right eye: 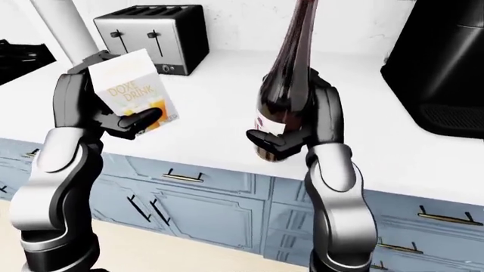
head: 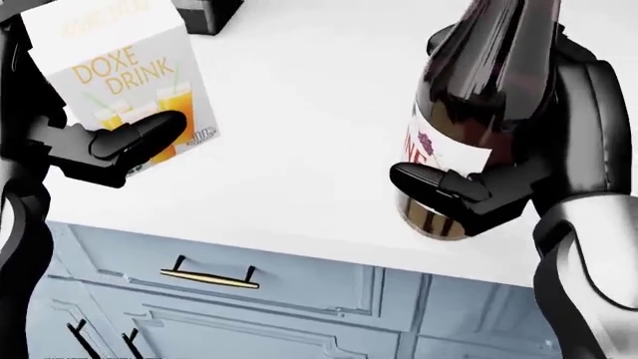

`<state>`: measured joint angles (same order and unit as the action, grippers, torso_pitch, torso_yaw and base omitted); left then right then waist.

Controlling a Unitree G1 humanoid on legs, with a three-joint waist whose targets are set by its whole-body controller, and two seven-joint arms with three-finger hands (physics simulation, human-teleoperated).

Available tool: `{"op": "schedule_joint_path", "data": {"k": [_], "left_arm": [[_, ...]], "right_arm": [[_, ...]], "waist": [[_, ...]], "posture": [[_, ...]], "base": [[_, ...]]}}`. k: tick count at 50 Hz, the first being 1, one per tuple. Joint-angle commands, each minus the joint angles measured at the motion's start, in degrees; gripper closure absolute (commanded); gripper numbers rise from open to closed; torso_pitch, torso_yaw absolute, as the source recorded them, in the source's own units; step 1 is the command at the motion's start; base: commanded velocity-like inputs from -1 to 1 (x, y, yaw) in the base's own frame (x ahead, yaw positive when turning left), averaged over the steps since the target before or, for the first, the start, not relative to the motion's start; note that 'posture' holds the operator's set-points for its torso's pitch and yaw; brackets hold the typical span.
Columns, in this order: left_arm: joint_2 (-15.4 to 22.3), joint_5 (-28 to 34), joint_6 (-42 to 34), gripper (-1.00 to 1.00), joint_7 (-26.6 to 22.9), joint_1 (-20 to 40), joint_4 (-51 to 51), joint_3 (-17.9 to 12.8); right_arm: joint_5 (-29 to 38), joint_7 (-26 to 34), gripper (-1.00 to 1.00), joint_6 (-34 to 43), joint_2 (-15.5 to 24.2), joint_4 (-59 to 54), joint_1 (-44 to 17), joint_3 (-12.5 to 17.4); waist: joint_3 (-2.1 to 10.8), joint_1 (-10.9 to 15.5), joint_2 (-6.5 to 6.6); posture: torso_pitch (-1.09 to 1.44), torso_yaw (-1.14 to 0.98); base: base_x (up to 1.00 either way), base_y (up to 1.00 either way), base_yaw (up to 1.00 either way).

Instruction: Move the drinks to the dining counter.

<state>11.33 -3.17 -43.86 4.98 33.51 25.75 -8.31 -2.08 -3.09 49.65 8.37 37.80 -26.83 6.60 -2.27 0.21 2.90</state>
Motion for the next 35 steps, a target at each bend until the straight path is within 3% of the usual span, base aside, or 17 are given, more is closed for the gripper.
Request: {"op": "schedule_joint_path", "data": {"k": [1, 3, 8, 10, 11, 14, 15, 17, 18, 19, 20, 23, 29, 31, 32, 33, 35], "left_arm": [[0.4, 0.1, 1.4, 1.00, 0.4, 1.7, 1.9, -0.4], [0.4, 0.1, 1.7, 1.00, 0.4, 1.6, 1.7, -0.4], [0.5, -0.1, 0.9, 1.00, 0.5, 1.8, 2.4, -0.4], [0.6, -0.1, 0.8, 1.00, 0.5, 1.8, 2.6, -0.5], [0.6, -0.1, 0.7, 1.00, 0.5, 1.8, 2.7, -0.5], [0.7, -0.2, 0.6, 1.00, 0.5, 1.9, 2.7, -0.5], [0.7, -0.2, 0.6, 1.00, 0.5, 1.9, 2.7, -0.5], [0.8, -0.3, 0.3, 1.00, 0.5, 1.9, 3.1, -0.7], [0.8, -0.4, 0.3, 1.00, 0.5, 1.8, 3.0, -0.7], [0.8, -0.4, 0.3, 1.00, 0.5, 1.8, 3.1, -0.7], [0.8, -0.4, 0.3, 1.00, 0.5, 1.7, 3.2, -0.7], [0.8, -0.4, 0.8, 1.00, 0.5, 1.3, 3.0, -0.7], [0.8, -0.4, 0.9, 1.00, 0.5, 1.3, 2.9, -0.7], [0.8, -0.4, 0.9, 1.00, 0.5, 1.2, 3.0, -0.7], [0.8, -0.4, 0.7, 1.00, 0.5, 1.1, 3.3, -0.8], [0.8, -0.4, 0.5, 1.00, 0.5, 1.1, 3.5, -0.8], [0.8, -0.5, 0.4, 1.00, 0.5, 1.0, 3.7, -0.8]], "right_arm": [[-0.3, 0.1, 1.00, -2.7, 0.5, 2.5, -2.1, 0.5], [-0.4, 0.1, 1.00, -2.5, 0.5, 2.6, -2.2, 0.6], [-0.7, -0.1, 1.00, -2.1, 0.6, 2.8, -2.4, 0.8], [-0.8, -0.2, 1.00, -1.8, 0.6, 3.0, -2.5, 0.8], [-0.7, -0.2, 1.00, -1.8, 0.6, 3.1, -2.5, 0.7], [-1.4, -0.3, 1.00, -1.7, 0.4, 3.0, -2.5, 0.8], [-1.4, -0.3, 1.00, -1.6, 0.4, 3.1, -2.5, 0.7], [-1.8, -0.3, 1.00, -1.1, 0.4, 3.5, -2.6, 0.7], [-1.9, -0.4, 1.00, -0.9, 0.3, 3.6, -2.6, 0.8], [-2.0, -0.4, 1.00, -1.0, 0.4, 3.5, -2.5, 0.8], [-2.0, -0.4, 1.00, -1.0, 0.3, 3.6, -2.5, 0.8], [-2.2, -0.4, 1.00, -1.3, 0.4, 3.4, -2.4, 0.8], [-2.8, -0.6, 1.00, -1.2, 0.2, 3.6, -2.4, 0.8], [-3.1, -0.8, 1.00, -1.1, 0.2, 3.6, -2.4, 0.9], [-3.3, -0.8, 1.00, -1.1, 0.1, 3.6, -2.3, 1.0], [-3.5, -0.9, 1.00, -1.1, 0.1, 3.7, -2.3, 1.0], [-3.7, -1.0, 1.00, -1.2, 0.1, 3.7, -2.2, 1.0]], "waist": [[1.62, 0.0, 0.19], [1.22, -0.2, -0.37], [0.39, -0.6, -3.99], [1.36, -0.7, -6.87], [1.21, -1.3, -5.23], [1.80, 0.7, -7.80], [1.57, 0.1, -4.63], [-0.35, -0.9, -0.60], [0.10, -0.8, 2.13], [1.82, 0.1, 3.23], [1.53, 0.5, 1.56], [1.85, 2.0, -0.76], [0.06, 1.4, -5.50], [1.13, 0.5, -9.29], [1.02, 0.8, -7.95], [0.65, 0.8, -7.74], [1.50, 1.3, -7.42]], "posture": [[0.00, 0.00], [0.00, 0.00], [0.00, 0.00], [0.00, 0.00], [0.00, 0.00], [0.00, 0.00], [0.00, 0.00], [0.00, 0.00], [0.00, 0.00], [0.00, 0.00], [0.00, 0.00], [0.00, 0.00], [0.00, 0.00], [0.00, 0.00], [0.00, 0.00], [0.00, 0.00], [0.00, 0.00]], "base": [[0.00, 0.63, 0.00], [0.00, 0.62, 0.00], [0.00, 0.62, 0.00], [0.00, 0.62, 0.00], [0.00, 0.63, 0.00], [0.00, 0.63, 0.33], [0.00, 0.00, 1.00], [0.00, 0.00, 1.00], [0.00, 0.00, 1.00], [0.00, 0.00, 1.00], [0.00, 0.00, 1.00], [0.00, 0.00, 1.00], [0.00, 0.00, 1.00], [0.00, 0.00, 1.00], [0.00, 0.00, 1.00], [0.00, 0.00, 1.00], [0.00, 0.00, 1.00]]}}
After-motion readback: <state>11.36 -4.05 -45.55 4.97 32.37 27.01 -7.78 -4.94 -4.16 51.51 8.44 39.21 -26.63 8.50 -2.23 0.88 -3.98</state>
